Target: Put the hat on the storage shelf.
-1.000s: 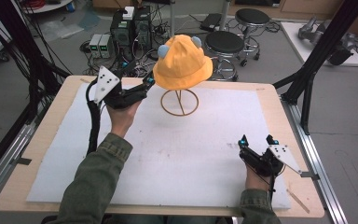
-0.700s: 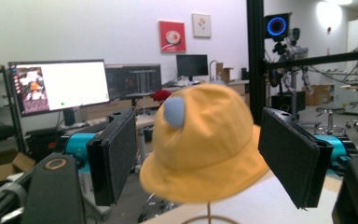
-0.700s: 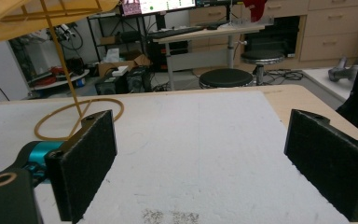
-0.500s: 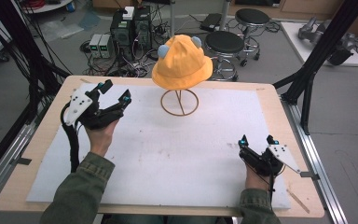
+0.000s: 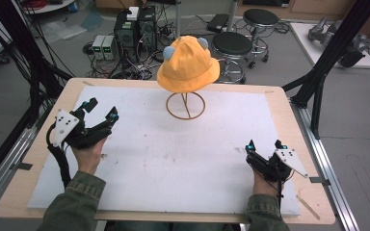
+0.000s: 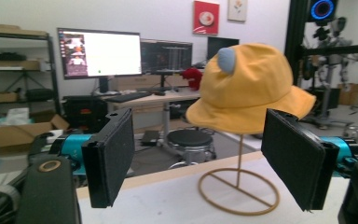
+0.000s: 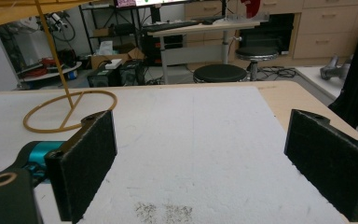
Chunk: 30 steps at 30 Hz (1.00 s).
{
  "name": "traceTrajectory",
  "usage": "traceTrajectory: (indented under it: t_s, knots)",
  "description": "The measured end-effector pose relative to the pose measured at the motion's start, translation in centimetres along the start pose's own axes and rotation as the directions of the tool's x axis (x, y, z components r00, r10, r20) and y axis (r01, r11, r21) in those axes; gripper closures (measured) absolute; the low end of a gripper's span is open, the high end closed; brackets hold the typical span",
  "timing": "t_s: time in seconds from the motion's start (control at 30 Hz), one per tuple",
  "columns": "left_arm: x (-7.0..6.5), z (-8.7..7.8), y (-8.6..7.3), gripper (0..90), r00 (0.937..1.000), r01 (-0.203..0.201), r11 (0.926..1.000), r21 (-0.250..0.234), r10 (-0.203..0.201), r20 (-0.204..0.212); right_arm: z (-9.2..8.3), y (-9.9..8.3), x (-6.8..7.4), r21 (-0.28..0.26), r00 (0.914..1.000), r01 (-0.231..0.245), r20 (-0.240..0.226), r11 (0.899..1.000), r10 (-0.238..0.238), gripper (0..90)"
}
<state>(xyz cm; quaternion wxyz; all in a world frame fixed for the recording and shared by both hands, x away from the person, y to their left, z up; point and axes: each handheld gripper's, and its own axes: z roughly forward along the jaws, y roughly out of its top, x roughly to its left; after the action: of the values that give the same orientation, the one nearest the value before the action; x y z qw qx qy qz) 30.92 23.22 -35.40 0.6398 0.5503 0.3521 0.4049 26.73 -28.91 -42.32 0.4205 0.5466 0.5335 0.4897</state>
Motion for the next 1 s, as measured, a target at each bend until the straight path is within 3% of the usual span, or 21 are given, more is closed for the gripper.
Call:
traceTrajectory:
  t_s: [0.23,0.57,0.7,0.73,0.8,0.9,1.0]
  knots:
    - [1.4,-1.8,-1.2,25.7,0.9969,-0.024,0.9979,0.060,0.029,-0.073,0.0,-0.1,0.0,-0.007,0.9999,-0.014,0.001,1.000,0.014,8.0]
    - [2.5,-4.0,-3.7,25.3,0.9920,-0.006,0.9934,0.114,0.020,-0.124,0.2,-0.3,0.1,0.016,0.9998,-0.019,0.010,1.000,0.019,8.0]
    - [2.8,-4.8,-4.6,25.4,0.9886,-0.029,0.9888,0.146,0.050,-0.142,0.2,-0.4,0.1,0.019,0.9998,-0.014,0.013,1.000,0.014,8.0]
    - [2.9,-5.0,-4.8,25.4,0.9870,-0.019,0.9881,0.153,0.043,-0.155,0.2,-0.4,0.1,0.017,0.9999,-0.015,0.009,1.000,0.015,8.0]
    - [3.2,-5.4,-5.0,25.5,0.9840,0.035,0.9884,0.148,-0.008,-0.178,0.1,-0.5,0.1,0.019,0.9997,-0.025,-0.003,0.999,0.026,8.0]
    - [3.3,-5.8,-5.2,25.5,0.9809,0.009,0.9888,0.149,0.020,-0.193,-0.1,-0.7,0.1,0.018,0.9988,-0.042,-0.026,0.999,0.043,8.0]
    - [3.5,-5.9,-5.7,25.5,0.9789,0.020,0.9870,0.160,0.013,-0.204,-0.2,-0.7,0.2,0.009,0.9987,-0.041,-0.029,0.999,0.041,8.0]
